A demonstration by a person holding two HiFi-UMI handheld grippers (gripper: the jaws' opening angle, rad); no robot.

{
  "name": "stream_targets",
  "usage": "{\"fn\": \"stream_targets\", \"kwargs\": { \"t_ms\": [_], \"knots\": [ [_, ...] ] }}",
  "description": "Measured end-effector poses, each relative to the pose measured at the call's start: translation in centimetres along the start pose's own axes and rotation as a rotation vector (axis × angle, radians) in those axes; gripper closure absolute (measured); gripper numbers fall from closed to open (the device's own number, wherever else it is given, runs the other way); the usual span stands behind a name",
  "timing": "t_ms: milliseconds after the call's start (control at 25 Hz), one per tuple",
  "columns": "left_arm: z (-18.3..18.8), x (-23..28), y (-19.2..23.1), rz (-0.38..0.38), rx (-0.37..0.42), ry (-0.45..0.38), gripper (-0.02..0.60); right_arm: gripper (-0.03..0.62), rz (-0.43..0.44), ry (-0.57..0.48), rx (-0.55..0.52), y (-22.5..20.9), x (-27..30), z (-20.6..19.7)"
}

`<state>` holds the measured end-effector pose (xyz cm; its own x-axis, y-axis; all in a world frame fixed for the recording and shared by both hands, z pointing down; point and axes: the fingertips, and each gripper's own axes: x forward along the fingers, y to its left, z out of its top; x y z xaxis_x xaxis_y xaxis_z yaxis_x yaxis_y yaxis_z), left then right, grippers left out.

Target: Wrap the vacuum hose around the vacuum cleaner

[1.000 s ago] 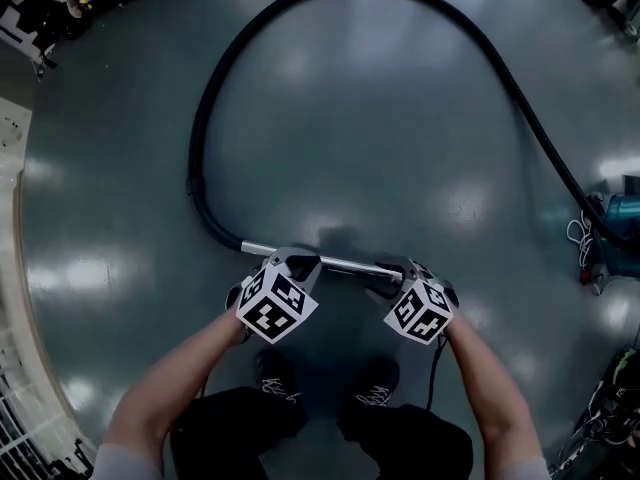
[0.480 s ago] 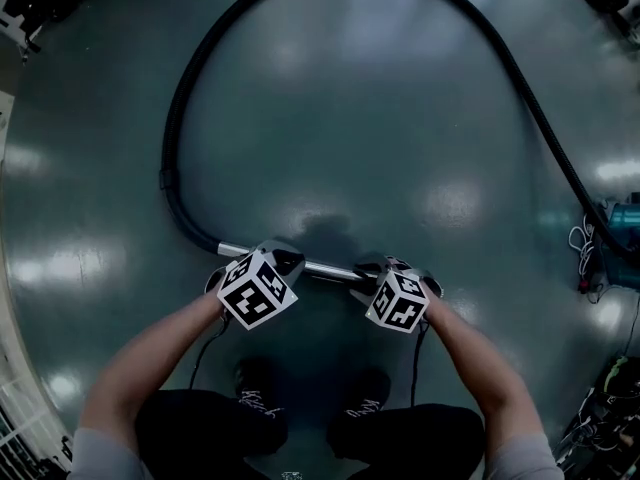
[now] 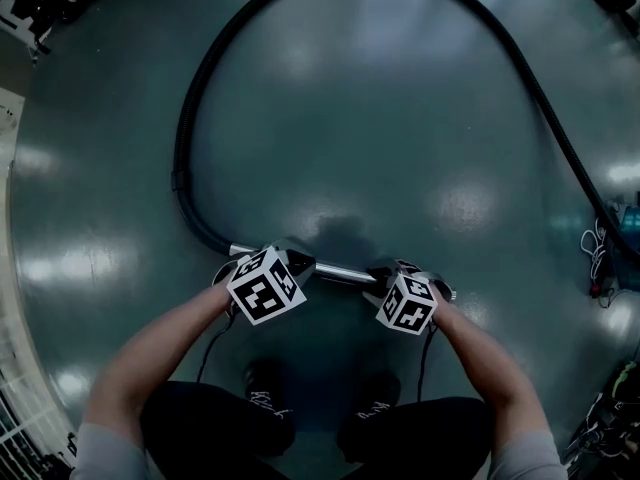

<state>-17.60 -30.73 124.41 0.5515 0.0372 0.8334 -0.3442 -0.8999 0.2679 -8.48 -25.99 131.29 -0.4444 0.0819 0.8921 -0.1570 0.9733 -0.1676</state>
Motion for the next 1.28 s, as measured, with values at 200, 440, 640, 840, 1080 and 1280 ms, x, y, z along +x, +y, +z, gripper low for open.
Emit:
{"fn": "stream_targets", "kwargs": {
  "t_ms": [200, 440, 640, 840, 1080, 1280],
  "knots": [
    [0.1, -0.4, 0.2, -0.003, 0.098, 0.004, 0.577, 0.425, 0.034, -0.005, -0.015, -1.2, -2.2, 0.7],
    [3.0, -1.3, -1.2, -0.049, 0.230, -0.030, 0.489, 0.425, 0.022, 0.002, -0.061, -2.7, -6.4, 2.7],
    [5.4, -1.9, -2.1, -0.115, 0.254, -0.012, 0.394, 0.425, 0.030, 0.047, -0.086, -3.3, -9.2, 3.8],
    [6.7, -1.6, -2.2, -0.146, 0.297, 0.036, 0.371, 0.425, 0.035, 0.088, -0.111, -3.6, -12.5, 5.3],
    [8.0, -1.1, -3.8, -0.237, 0.312, 0.076, 0.380, 0.425, 0.047, 0.094, -0.125, -3.1, -16.3, 7.4],
    [9.2, -4.0, -5.3, -0.265, 0.337, 0.086, 0.426, 0.425, 0.065, 0.065, -0.111, -1.9, -19.2, 8.8]
  ]
}}
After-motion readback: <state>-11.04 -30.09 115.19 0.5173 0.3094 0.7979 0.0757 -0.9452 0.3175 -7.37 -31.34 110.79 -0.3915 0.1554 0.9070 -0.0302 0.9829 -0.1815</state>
